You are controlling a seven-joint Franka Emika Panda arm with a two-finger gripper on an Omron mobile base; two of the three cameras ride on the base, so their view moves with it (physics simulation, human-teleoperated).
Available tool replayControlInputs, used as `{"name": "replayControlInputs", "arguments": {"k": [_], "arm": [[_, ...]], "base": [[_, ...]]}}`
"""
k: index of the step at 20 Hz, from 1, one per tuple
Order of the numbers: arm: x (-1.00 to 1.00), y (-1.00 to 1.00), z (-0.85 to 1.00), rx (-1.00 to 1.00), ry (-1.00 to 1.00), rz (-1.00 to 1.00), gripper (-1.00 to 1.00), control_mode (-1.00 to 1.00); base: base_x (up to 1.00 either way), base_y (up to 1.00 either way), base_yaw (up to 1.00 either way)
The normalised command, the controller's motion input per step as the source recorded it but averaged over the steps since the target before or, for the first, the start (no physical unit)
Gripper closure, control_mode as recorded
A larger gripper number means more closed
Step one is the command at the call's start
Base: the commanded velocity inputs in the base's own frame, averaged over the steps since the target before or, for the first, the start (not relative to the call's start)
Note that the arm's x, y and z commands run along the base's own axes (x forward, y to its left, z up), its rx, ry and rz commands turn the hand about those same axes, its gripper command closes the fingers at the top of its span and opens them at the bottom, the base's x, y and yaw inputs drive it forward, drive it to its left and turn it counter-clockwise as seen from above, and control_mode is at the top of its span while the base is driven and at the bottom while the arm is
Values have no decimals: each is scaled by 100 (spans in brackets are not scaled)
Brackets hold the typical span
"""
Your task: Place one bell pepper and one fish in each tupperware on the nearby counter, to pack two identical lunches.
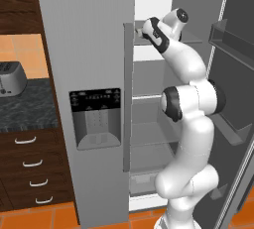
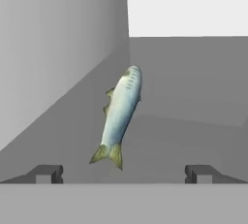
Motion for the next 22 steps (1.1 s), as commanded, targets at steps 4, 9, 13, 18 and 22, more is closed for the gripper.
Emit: {"name": "replayControlInputs", "arguments": {"k": [4,9,13,18,22], "arm": [[54,5,0,0,4,0,-100,-100],[50,1,-4,0,3,0,-100,-100],[47,0,-2,0,4,0,-100,-100],[28,0,-27,0,7,4,-100,-100],[-6,0,-38,-1,0,8,100,-100]], "base": [[0,0,0],[0,0,0],[0,0,0],[0,0,0],[0,0,0]]}}
